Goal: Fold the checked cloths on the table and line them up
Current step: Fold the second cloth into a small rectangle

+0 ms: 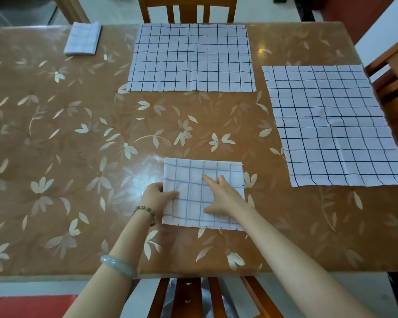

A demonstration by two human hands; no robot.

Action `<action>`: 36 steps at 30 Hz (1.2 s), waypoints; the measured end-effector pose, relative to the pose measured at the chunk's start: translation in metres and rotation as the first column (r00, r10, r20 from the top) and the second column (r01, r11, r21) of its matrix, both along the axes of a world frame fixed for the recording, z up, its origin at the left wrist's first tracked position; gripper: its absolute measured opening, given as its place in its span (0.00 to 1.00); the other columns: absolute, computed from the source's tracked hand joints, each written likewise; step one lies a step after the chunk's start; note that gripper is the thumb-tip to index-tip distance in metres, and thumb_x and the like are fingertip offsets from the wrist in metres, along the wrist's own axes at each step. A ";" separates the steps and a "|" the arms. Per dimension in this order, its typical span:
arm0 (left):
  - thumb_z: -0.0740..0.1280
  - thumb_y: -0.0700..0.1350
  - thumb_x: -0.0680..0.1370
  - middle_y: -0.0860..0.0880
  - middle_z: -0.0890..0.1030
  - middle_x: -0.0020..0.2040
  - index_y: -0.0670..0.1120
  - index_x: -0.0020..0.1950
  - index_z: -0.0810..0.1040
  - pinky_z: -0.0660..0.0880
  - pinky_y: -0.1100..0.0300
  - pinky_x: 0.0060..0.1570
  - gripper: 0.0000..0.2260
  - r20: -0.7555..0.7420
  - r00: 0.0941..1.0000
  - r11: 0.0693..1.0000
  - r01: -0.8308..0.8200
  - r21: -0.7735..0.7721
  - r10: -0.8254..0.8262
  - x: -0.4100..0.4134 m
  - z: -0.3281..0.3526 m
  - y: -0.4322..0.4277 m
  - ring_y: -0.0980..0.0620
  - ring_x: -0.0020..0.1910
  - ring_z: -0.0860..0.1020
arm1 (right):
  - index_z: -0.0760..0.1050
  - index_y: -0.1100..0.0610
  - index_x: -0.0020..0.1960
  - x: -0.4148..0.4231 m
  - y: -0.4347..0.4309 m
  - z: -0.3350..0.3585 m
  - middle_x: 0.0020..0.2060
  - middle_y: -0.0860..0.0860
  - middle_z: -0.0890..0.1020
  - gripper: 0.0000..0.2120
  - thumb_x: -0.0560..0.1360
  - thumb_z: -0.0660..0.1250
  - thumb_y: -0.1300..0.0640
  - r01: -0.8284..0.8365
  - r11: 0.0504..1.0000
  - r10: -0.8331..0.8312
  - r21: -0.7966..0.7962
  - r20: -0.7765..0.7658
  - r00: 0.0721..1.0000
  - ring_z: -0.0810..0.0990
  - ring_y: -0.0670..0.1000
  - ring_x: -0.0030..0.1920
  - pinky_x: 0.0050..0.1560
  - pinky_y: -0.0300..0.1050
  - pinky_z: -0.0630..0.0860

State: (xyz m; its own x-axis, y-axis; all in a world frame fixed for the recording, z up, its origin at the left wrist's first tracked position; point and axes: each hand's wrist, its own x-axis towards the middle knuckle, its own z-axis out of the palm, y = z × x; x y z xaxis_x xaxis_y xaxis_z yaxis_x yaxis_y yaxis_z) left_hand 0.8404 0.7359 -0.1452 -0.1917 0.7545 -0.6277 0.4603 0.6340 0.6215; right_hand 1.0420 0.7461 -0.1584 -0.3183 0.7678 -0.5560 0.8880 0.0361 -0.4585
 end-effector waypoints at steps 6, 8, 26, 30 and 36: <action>0.70 0.45 0.74 0.47 0.81 0.46 0.41 0.51 0.77 0.77 0.55 0.44 0.09 -0.074 0.994 0.993 0.084 0.080 -0.078 -0.025 0.007 -0.015 0.50 0.45 0.79 | 0.44 0.45 0.77 -0.029 -0.006 -0.005 0.59 0.55 0.64 0.51 0.66 0.74 0.51 -0.021 1.000 0.021 -0.002 0.027 0.999 0.70 0.55 0.52 0.43 0.47 0.70; 0.70 0.45 0.74 0.47 0.81 0.46 0.41 0.50 0.76 0.76 0.55 0.43 0.09 -0.113 0.988 0.984 0.117 0.134 -0.102 -0.023 0.008 -0.018 0.49 0.45 0.79 | 0.41 0.45 0.77 -0.032 -0.004 -0.004 0.61 0.57 0.64 0.54 0.65 0.76 0.50 -0.013 1.000 0.013 -0.005 0.057 0.998 0.73 0.58 0.57 0.45 0.49 0.71; 0.65 0.37 0.73 0.53 0.77 0.47 0.58 0.64 0.66 0.79 0.58 0.42 0.24 0.065 0.944 0.931 0.304 0.200 -0.322 0.009 0.042 -0.029 0.52 0.41 0.78 | 0.37 0.44 0.77 -0.039 0.005 -0.003 0.59 0.57 0.68 0.61 0.61 0.79 0.48 0.038 0.999 -0.035 -0.037 0.087 0.996 0.70 0.60 0.60 0.54 0.55 0.72; 0.66 0.37 0.71 0.50 0.76 0.48 0.56 0.60 0.68 0.73 0.68 0.36 0.22 0.036 0.943 0.908 0.308 0.283 -0.331 0.036 0.040 -0.032 0.52 0.42 0.76 | 0.43 0.41 0.76 -0.029 0.004 -0.009 0.55 0.55 0.69 0.55 0.62 0.77 0.49 0.092 0.995 -0.094 -0.027 -0.068 0.993 0.72 0.57 0.57 0.53 0.53 0.73; 0.61 0.37 0.74 0.46 0.67 0.61 0.48 0.76 0.56 0.73 0.53 0.50 0.32 -0.188 0.885 0.859 0.460 0.224 -0.425 0.081 0.028 -0.040 0.42 0.51 0.74 | 0.76 0.57 0.59 0.010 -0.010 -0.006 0.38 0.53 0.78 0.12 0.76 0.65 0.61 0.672 0.675 -0.711 -0.304 -0.510 0.484 0.77 0.48 0.37 0.42 0.40 0.75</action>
State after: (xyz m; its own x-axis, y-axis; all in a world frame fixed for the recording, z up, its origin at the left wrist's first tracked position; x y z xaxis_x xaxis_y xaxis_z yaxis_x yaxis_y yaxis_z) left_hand 0.9211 0.6961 -0.1174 0.1358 0.9085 -0.3951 0.7408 0.1718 0.6494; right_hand 1.0518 0.7365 -0.1646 0.0499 0.8534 -0.5189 0.1971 -0.5177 -0.8325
